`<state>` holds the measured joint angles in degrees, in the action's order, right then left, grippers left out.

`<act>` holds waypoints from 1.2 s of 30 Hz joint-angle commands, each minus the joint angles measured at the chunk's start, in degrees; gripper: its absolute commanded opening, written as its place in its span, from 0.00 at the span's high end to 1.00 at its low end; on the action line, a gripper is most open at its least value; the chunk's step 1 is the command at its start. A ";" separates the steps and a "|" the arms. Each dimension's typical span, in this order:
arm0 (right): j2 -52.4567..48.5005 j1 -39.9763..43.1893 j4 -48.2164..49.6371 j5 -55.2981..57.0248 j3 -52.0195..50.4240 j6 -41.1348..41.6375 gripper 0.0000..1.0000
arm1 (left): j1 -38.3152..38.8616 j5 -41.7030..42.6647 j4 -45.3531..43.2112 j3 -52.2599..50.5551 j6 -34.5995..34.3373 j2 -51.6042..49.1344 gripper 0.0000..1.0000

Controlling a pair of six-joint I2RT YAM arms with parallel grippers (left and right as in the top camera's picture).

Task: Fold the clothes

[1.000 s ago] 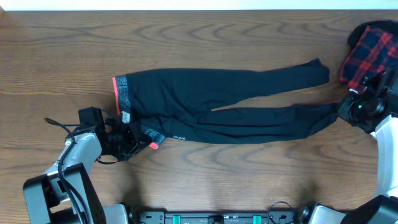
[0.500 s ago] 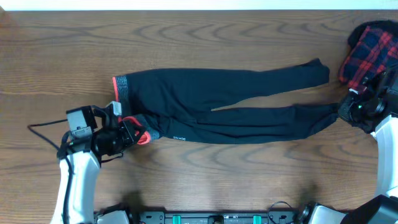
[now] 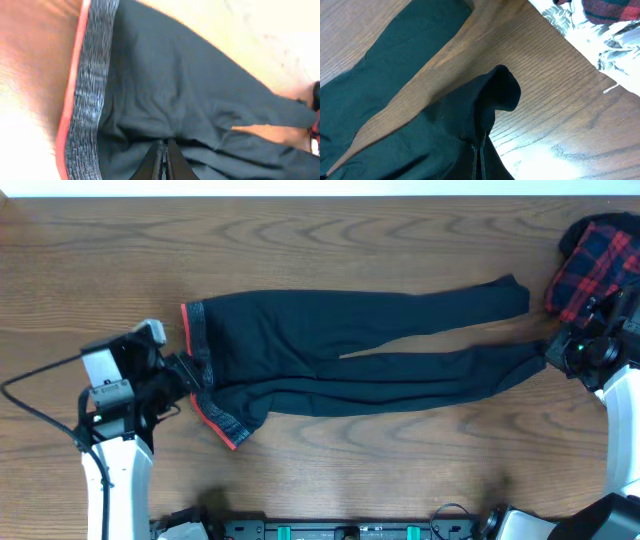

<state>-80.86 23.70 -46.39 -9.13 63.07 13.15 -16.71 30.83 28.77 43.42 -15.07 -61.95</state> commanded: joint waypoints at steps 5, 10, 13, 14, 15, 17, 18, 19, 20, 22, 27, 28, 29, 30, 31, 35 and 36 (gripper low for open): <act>-0.04 -0.48 -0.15 0.33 1.16 -0.57 0.99 | 0.07 -3.89 14.84 1.81 -4.74 -0.59 0.84; -0.04 -0.48 -0.37 0.33 1.16 -0.57 0.99 | 0.07 -21.46 26.51 1.05 -9.51 -3.91 0.55; -0.04 -0.48 -0.79 0.33 1.16 -0.59 0.99 | 0.07 -22.49 25.59 -0.90 -9.40 -6.43 0.53; -0.04 -0.48 -0.92 0.33 1.16 -0.61 0.99 | 0.07 -22.32 24.72 -1.51 -8.68 -7.37 0.53; -0.04 -0.48 -1.01 0.33 1.16 -0.59 0.99 | 0.07 -21.97 23.65 -2.12 -7.48 -8.33 0.52; -0.04 -0.48 -1.07 0.33 1.16 -0.59 0.99 | 0.07 -18.60 21.29 -3.65 -4.20 -10.62 0.52; -0.04 -0.48 -1.07 0.33 1.16 -0.59 0.98 | 0.07 -16.50 20.24 -4.50 -2.86 -11.74 0.52; -0.04 -0.48 -1.09 0.33 1.16 -0.59 0.99 | 0.07 -14.71 19.21 -5.49 -2.51 -12.83 0.52; -0.04 -0.48 -1.14 0.33 1.16 -0.59 0.99 | 0.07 -12.39 17.84 -6.86 -2.51 -14.29 0.52; -0.04 -0.48 -1.18 0.33 1.16 -0.59 0.99 | 0.07 -7.89 15.12 -8.98 -1.33 -16.13 0.52; -0.04 -0.48 -1.20 0.33 1.16 -0.59 0.99 | 0.07 3.19 7.56 -14.40 0.00 -18.36 0.52; -0.04 -0.48 -1.20 0.33 1.16 -0.59 0.99 | 0.07 4.11 6.23 -15.30 -0.02 -18.38 0.52; -0.04 -0.48 -1.20 0.33 1.16 -0.59 0.99 | 0.07 5.27 4.92 -16.13 -0.04 -18.38 0.52; -0.04 -0.48 -1.20 0.33 1.16 -0.59 0.99 | 0.07 6.80 3.23 -17.09 -0.22 -18.38 0.52; -0.04 -0.48 -1.20 0.33 1.16 -0.59 0.99 | 0.07 7.80 1.68 -17.90 -0.72 -18.38 0.52; -0.04 -0.48 -1.20 0.33 1.16 -0.59 0.99 | 0.07 8.85 -2.23 -20.33 -3.72 -18.38 0.52; -0.04 -0.48 -1.20 0.33 1.16 -0.59 0.99 | 0.07 8.83 -2.54 -20.63 -3.72 -18.38 0.52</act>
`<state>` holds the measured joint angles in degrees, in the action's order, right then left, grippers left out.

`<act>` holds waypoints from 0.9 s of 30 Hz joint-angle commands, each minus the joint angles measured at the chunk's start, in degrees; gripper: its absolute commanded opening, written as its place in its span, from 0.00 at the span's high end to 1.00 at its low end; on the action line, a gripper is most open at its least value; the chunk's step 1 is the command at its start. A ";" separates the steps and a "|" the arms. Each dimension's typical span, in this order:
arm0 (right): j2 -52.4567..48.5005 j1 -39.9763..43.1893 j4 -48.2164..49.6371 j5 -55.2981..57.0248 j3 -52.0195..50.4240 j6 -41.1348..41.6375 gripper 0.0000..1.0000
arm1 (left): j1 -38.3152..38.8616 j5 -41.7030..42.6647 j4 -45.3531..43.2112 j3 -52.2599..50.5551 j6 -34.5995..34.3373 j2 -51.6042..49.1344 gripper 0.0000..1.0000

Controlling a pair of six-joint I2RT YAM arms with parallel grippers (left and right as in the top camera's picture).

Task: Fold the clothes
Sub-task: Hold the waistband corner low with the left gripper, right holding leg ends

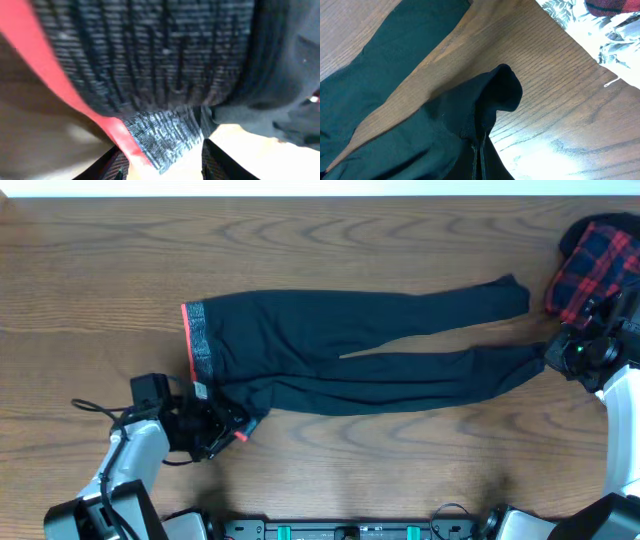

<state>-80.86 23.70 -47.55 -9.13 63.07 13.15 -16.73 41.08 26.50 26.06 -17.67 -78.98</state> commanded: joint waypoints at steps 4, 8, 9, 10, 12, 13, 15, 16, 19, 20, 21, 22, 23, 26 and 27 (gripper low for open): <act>-0.04 -0.48 -0.04 0.33 1.16 -0.59 0.99 | 0.09 -1.44 -0.92 -3.58 -1.09 -1.36 0.53; -0.04 -0.48 -0.13 0.33 1.16 -0.59 0.99 | 0.02 -1.38 -4.02 -3.56 -1.66 -1.33 0.64; -0.04 -0.48 -0.17 0.33 1.16 -0.59 0.99 | 0.02 -1.40 -4.76 -3.56 -2.21 -1.33 0.64; -0.04 -0.48 -0.22 0.33 1.16 -0.59 0.99 | 0.02 -1.38 -5.66 -3.56 -2.86 -1.33 0.64; -0.04 -0.48 -0.24 0.33 1.16 -0.59 0.99 | 0.02 -1.40 -7.48 -3.56 -3.28 -1.31 0.64; -0.04 -0.48 -0.24 0.33 1.16 -0.59 0.99 | 0.02 -1.40 -8.13 -3.56 -3.54 -1.33 0.64; -0.04 -0.48 -0.26 0.33 1.16 -0.59 0.99 | 0.02 -1.40 -9.90 -3.56 -4.13 -1.31 0.64; -0.04 -0.48 -0.26 0.33 1.16 -0.59 0.99 | 0.02 -1.42 -10.64 -3.56 -4.37 -1.25 0.64; -0.04 -0.48 -0.44 0.33 1.16 -0.59 0.99 | 0.02 -1.40 -13.31 -3.56 -5.68 -0.74 0.64; -0.04 -0.48 -0.48 0.33 1.16 -0.59 0.99 | 0.02 -1.40 -14.23 -3.56 -6.25 -0.61 0.64; -0.04 -0.48 -0.52 0.33 1.16 -0.59 0.99 | 0.02 -1.38 -15.13 -3.56 -7.02 -0.37 0.64; -0.04 -0.48 -0.55 0.35 1.16 -0.59 0.99 | 0.02 -1.36 -15.69 -3.56 -7.52 -0.22 0.64; -0.04 -0.48 -0.57 0.35 1.16 -0.59 0.99 | 0.02 -1.16 -16.46 -3.56 -7.98 0.09 0.64; -0.04 -0.48 -0.63 0.35 1.16 -0.59 0.99 | 0.02 -0.50 -17.94 -3.56 -8.46 0.92 0.64; -0.04 -0.48 -0.63 0.35 1.16 -0.59 0.99 | 0.02 -0.50 -18.34 -3.56 -8.87 1.20 0.64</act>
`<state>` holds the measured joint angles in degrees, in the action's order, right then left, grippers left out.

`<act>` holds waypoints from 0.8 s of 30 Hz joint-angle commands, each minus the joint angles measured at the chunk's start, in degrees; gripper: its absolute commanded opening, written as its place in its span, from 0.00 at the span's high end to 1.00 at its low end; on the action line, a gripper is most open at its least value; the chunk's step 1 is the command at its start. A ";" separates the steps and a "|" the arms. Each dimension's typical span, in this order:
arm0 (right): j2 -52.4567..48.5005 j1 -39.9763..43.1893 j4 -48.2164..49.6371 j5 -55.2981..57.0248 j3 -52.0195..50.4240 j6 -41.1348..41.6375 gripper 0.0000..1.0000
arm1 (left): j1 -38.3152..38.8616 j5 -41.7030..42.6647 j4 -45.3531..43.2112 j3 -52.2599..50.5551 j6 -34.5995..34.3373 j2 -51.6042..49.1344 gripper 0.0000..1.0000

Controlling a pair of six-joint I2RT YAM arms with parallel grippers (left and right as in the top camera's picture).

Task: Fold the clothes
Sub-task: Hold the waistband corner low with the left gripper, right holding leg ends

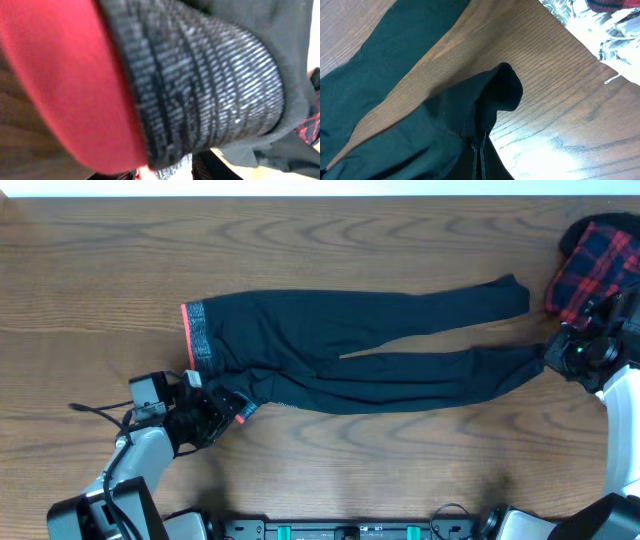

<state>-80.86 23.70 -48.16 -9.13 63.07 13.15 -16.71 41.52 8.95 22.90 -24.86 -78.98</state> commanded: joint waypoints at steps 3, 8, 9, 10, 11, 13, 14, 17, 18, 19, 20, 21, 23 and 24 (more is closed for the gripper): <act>-0.04 -0.48 -0.09 0.33 1.16 -0.59 0.99 | 0.00 -0.96 -1.81 -0.39 -2.51 1.75 0.64; -0.04 -0.48 -0.11 0.33 1.16 -0.59 0.99 | 0.00 0.13 -2.03 -0.39 -3.15 2.03 0.76; -0.04 -0.48 -0.11 0.33 1.16 -0.59 0.99 | 0.00 0.33 -2.12 -0.39 -3.15 2.05 0.79; -0.04 -0.48 -0.09 0.33 1.16 -0.59 0.99 | 0.00 0.31 -2.23 -0.39 -3.13 2.05 0.81; -0.04 -0.48 -0.09 0.33 1.16 -0.59 0.99 | 0.00 0.31 -2.29 -0.39 -3.13 2.05 0.85; -0.04 -0.48 -0.11 0.33 1.16 -0.59 0.99 | 0.00 0.31 -2.45 -0.39 -3.13 2.05 0.87; -0.04 -0.48 -0.11 0.33 1.16 -0.59 0.99 | 0.00 0.31 -2.45 -0.39 -3.13 2.05 0.87; -0.04 -0.48 -0.13 0.33 1.16 -0.59 0.99 | 0.00 0.28 -2.47 -0.39 -3.13 2.05 0.88; -0.04 -0.48 -0.13 0.33 1.16 -0.59 0.99 | 0.00 0.28 -2.49 -0.39 -3.10 2.05 0.88; -0.04 -0.48 -0.17 0.33 1.16 -0.59 0.99 | 0.00 0.28 -2.67 -0.39 -3.10 2.05 0.88; -0.04 -0.48 -0.24 0.33 1.16 -0.57 0.99 | 0.00 0.28 -2.86 -0.39 -3.10 2.05 0.88; -0.04 -0.48 -0.28 0.33 1.16 -0.59 0.99 | 0.00 0.28 -3.23 -0.39 -3.13 2.05 0.88; -0.04 -0.48 -0.37 0.33 1.16 -0.59 0.99 | 0.00 0.28 -4.33 -0.39 -3.15 2.05 0.88; -0.04 -0.48 -0.37 0.33 1.16 -0.59 0.99 | 0.02 0.28 -4.94 -0.39 -3.17 2.05 0.87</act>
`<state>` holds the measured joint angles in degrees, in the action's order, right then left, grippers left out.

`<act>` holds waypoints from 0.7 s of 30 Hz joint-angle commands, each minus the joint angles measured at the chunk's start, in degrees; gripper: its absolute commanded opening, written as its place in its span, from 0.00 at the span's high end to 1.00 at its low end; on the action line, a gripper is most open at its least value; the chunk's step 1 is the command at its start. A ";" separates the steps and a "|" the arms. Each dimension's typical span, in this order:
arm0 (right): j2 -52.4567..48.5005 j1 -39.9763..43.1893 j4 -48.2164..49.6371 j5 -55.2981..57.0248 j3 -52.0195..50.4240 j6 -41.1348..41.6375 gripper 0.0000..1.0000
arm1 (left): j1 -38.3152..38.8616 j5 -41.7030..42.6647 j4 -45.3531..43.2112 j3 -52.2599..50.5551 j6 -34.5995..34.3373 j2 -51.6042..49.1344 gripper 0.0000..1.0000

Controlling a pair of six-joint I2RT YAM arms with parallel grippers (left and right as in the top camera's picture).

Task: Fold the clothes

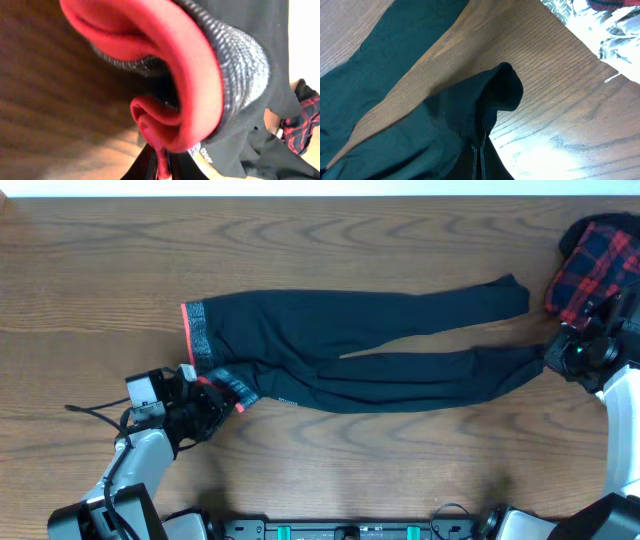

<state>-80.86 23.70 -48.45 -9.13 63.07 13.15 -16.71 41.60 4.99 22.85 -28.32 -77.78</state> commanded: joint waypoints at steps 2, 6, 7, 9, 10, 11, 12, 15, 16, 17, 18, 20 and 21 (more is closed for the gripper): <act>-0.04 -0.48 -0.07 0.33 1.16 -0.59 0.99 | 0.02 0.22 -2.10 -0.35 0.09 0.85 0.87; -0.04 -0.48 -0.13 0.33 1.16 -0.59 0.99 | 0.02 0.42 -3.63 -0.35 0.11 0.85 0.94; -0.04 -0.48 -0.17 0.33 1.16 -0.57 0.99 | 0.02 0.85 -3.89 -0.35 0.13 0.85 0.94; -0.04 -0.48 -0.22 0.33 1.16 -0.59 0.99 | 0.02 2.75 -5.57 -0.35 0.11 0.85 0.94; -0.04 -0.48 -0.24 0.33 1.16 -0.59 0.99 | 0.00 3.93 -6.67 -0.33 -0.04 0.85 0.94; -0.04 -0.48 -0.24 0.33 1.16 -0.57 0.99 | 0.02 5.01 -7.76 -0.33 -0.66 0.96 0.94; -0.04 -0.48 -0.24 0.33 1.16 -0.57 0.99 | 0.02 5.64 -8.55 -0.26 -1.60 1.22 0.94; -0.04 -0.48 -0.24 0.33 1.16 -0.59 0.99 | 0.02 6.01 -8.55 0.37 -2.49 3.19 0.94; -0.04 -0.48 -0.24 0.33 1.16 -0.59 0.99 | 0.02 5.99 -8.52 0.50 -2.80 4.17 0.94; -0.04 -0.48 -0.24 0.33 1.16 -0.59 0.99 | 0.02 5.99 -8.55 0.52 -3.28 5.29 0.94; -0.04 -0.48 -0.26 0.33 1.16 -0.59 0.99 | 0.02 5.97 -8.55 0.52 -3.69 6.69 0.94; -0.04 -0.48 -0.24 0.33 1.16 -0.61 0.99 | 0.02 5.92 -8.52 0.52 -4.42 9.27 0.94; -0.04 -0.48 -0.22 0.35 1.16 -0.61 0.99 | 0.02 5.77 -8.52 0.52 -5.07 10.56 0.94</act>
<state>-80.86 23.70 -48.62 -9.13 63.07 13.15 -16.71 46.41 -3.27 22.81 -31.51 -70.41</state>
